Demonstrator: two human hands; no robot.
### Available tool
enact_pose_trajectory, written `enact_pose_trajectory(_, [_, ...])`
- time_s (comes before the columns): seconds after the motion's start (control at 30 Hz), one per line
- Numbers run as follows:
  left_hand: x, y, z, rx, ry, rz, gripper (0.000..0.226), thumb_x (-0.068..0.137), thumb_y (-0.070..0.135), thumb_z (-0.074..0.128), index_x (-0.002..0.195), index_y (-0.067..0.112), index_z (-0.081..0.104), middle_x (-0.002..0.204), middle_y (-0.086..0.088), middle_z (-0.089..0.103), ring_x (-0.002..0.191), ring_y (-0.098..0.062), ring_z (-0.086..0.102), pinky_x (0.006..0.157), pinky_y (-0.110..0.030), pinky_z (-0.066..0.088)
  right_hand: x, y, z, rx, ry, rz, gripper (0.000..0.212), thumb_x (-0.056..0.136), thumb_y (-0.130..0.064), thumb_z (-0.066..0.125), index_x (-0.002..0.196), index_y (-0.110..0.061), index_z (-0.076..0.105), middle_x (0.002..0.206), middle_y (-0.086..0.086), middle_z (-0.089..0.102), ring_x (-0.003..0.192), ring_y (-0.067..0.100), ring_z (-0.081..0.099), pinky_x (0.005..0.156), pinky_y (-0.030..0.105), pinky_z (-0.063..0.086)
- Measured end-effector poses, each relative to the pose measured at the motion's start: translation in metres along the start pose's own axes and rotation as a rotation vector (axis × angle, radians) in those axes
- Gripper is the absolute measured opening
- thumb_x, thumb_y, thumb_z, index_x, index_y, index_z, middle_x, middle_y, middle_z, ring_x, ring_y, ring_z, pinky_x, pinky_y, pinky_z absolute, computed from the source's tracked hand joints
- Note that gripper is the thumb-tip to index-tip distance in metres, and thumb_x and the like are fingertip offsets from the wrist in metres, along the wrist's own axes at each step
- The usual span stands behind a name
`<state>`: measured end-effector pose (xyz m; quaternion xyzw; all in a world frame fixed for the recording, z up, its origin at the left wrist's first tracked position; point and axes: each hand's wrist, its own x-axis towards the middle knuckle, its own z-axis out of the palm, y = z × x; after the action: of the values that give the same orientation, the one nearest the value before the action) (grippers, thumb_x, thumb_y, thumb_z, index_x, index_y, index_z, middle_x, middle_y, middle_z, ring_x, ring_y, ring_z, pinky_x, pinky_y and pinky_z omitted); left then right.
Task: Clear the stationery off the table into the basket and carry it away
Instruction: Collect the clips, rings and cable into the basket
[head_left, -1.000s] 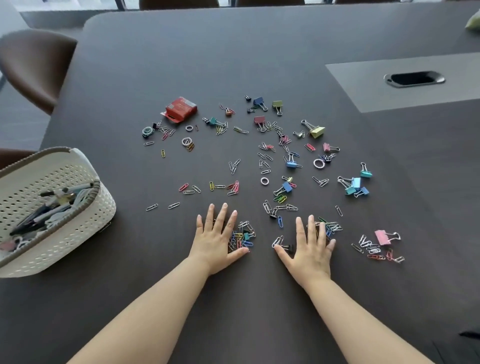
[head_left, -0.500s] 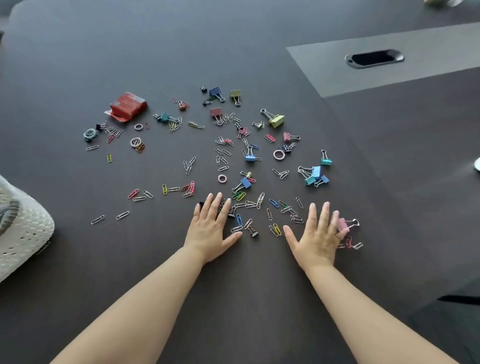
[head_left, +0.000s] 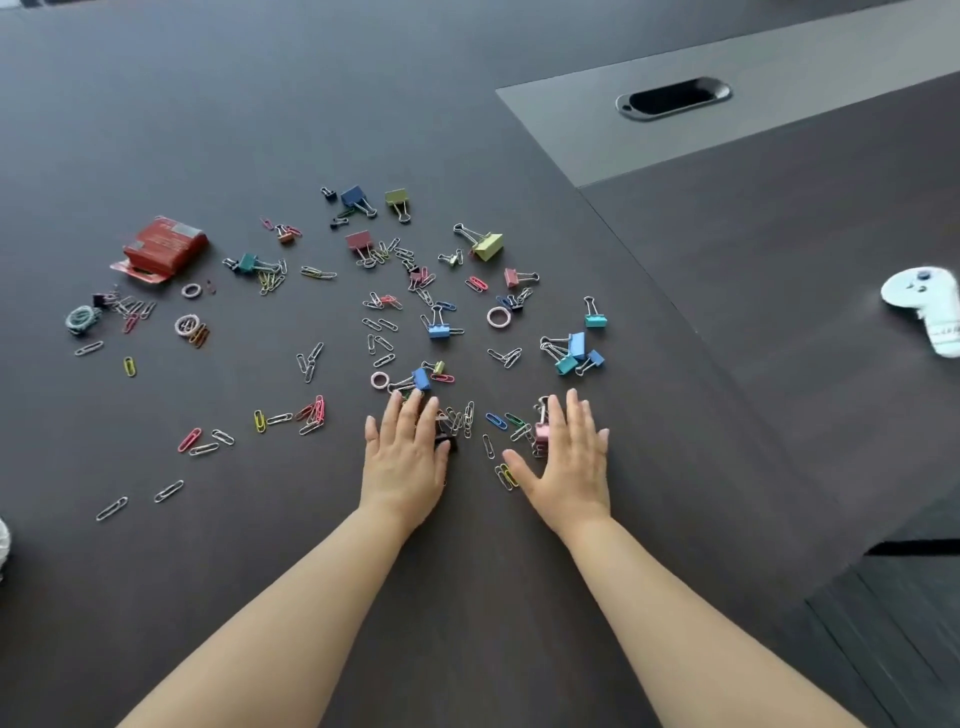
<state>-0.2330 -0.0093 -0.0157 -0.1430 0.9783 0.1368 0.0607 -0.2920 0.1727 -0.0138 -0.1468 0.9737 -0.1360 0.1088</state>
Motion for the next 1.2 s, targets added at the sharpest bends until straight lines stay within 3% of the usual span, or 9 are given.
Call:
enact_pose_trajectory(0.13, [-0.002,-0.017,0.001,0.123,0.053,0.162,0.083,0.076,0.072,0.027,0.144,0.023,0.025,0.152,-0.008,0.022,0.139,-0.03,0.003,0.103,-0.061,0.014,-0.004,0.007,0.008,-0.19,0.028,-0.074,0.105,0.06,-0.087,0.021,0.142,-0.03,-0.011,0.154,0.004,-0.01,0.139,0.032,-0.013,0.106,0.06,-0.005])
enact_pose_trajectory(0.27, [0.016,-0.015,0.0,0.145,-0.046,0.074,0.094,0.064,0.084,0.016,0.139,0.036,-0.015,0.153,0.002,-0.017,0.134,-0.027,-0.032,0.106,-0.062,-0.003,0.025,0.008,0.001,-0.201,0.021,0.026,0.111,0.056,-0.09,0.026,0.142,-0.03,-0.012,0.155,0.009,-0.008,0.139,0.04,-0.007,0.104,0.067,0.005])
enact_pose_trajectory(0.33, [0.033,-0.014,-0.007,0.132,-0.059,-0.003,0.093,0.061,0.084,0.009,0.135,0.038,-0.023,0.152,0.002,-0.024,0.132,-0.029,-0.036,0.106,-0.061,-0.007,0.05,0.01,-0.01,-0.204,-0.001,0.069,0.116,0.057,-0.09,0.032,0.142,-0.029,-0.017,0.153,0.009,-0.019,0.138,0.04,-0.013,0.104,0.067,0.003])
enact_pose_trajectory(0.5, [0.062,-0.017,-0.013,0.152,-0.047,0.044,0.088,0.069,0.078,0.011,0.146,0.036,0.009,0.156,-0.001,0.003,0.141,-0.027,-0.008,0.11,-0.055,-0.001,0.099,0.016,-0.023,-0.176,-0.035,0.015,0.101,0.063,-0.084,0.039,0.143,-0.039,-0.002,0.153,0.006,-0.017,0.139,0.039,-0.012,0.108,0.061,0.002])
enact_pose_trajectory(0.57, [0.063,-0.019,-0.01,0.085,0.083,0.135,0.074,0.078,0.073,0.023,0.137,0.031,0.038,0.145,-0.005,0.036,0.135,-0.026,0.021,0.109,-0.051,0.019,0.108,0.013,-0.019,-0.152,0.008,-0.124,0.084,0.069,-0.078,0.039,0.141,-0.038,0.023,0.154,0.01,0.002,0.14,0.037,0.004,0.11,0.055,0.009])
enact_pose_trajectory(0.63, [0.062,-0.023,-0.004,0.041,0.239,0.193,0.055,0.081,0.064,0.035,0.118,0.029,0.052,0.122,-0.004,0.054,0.113,-0.025,0.039,0.094,-0.046,0.044,0.114,0.008,-0.012,-0.042,0.112,-0.284,0.063,0.072,-0.064,0.044,0.124,-0.029,0.051,0.146,0.016,0.031,0.13,0.035,0.032,0.105,0.051,0.032])
enact_pose_trajectory(0.77, [0.061,-0.023,0.001,-0.008,0.364,0.176,0.033,0.076,0.054,0.047,0.096,0.029,0.051,0.094,0.0,0.053,0.084,-0.021,0.044,0.069,-0.032,0.05,0.118,-0.001,-0.005,0.034,0.248,-0.44,0.033,0.074,-0.045,0.051,0.094,-0.022,0.062,0.121,0.014,0.057,0.1,0.025,0.043,0.082,0.04,0.05])
enact_pose_trajectory(1.03, [0.056,-0.019,0.001,0.003,0.405,0.12,0.03,0.079,0.044,0.047,0.072,0.018,0.059,0.069,-0.001,0.054,0.058,-0.023,0.054,0.042,-0.025,0.043,0.11,-0.003,0.0,0.128,0.299,-0.483,0.026,0.068,-0.023,0.076,0.089,-0.016,0.064,0.115,0.018,0.058,0.08,0.032,0.055,0.069,0.035,0.053])
enact_pose_trajectory(1.2, [0.042,-0.011,0.002,-0.017,0.384,-0.008,0.031,0.08,0.044,0.043,0.07,0.018,0.056,0.068,0.001,0.054,0.057,-0.021,0.054,0.039,-0.025,0.041,0.09,-0.01,0.01,0.137,0.363,-0.492,0.018,0.083,-0.026,0.05,0.087,-0.015,0.062,0.104,0.014,0.066,0.073,0.028,0.056,0.067,0.035,0.055])
